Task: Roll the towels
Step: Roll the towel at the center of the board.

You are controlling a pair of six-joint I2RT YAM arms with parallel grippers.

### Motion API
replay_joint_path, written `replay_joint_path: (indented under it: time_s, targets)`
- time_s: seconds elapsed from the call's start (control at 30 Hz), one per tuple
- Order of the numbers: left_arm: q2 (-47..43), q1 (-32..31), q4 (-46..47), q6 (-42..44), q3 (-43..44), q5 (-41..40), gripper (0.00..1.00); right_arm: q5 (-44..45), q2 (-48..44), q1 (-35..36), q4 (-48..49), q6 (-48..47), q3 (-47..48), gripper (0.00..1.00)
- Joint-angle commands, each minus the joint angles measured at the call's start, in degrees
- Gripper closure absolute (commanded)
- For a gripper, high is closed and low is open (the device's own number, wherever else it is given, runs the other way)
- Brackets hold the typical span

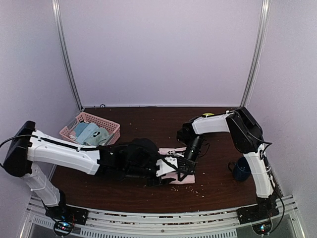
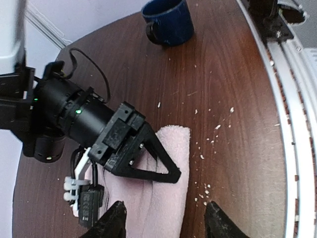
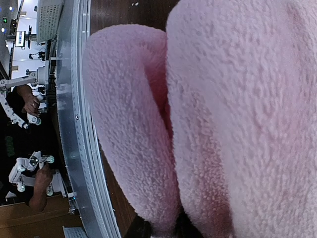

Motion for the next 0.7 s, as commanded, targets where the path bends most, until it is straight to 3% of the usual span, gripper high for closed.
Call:
replay_joint_path:
  time_s: [0.0,0.2,0.43,0.67]
  targets:
    - [9.88,-0.09,-0.72,8.77,4.83,-4.92,0.45,6.38,3.08,-0.44,-0.69,-0.72,-0.39,0.94]
    - [18.41,-0.02,0.00,12.18,8.22,-5.80,0.45,6.51,3.46,-0.45,-0.14,-0.62,-0.84,0.94]
    - [22.46,-0.02,0.43,13.33,7.47,-11.49,0.45,6.25,3.51,-0.44,0.04,-0.78,-0.94,0.94]
    - [26.57,-0.02,-0.13,14.71,8.31,-16.40,0.59,5.05,3.32,-0.44,-1.12,-1.88,-0.29,0.93]
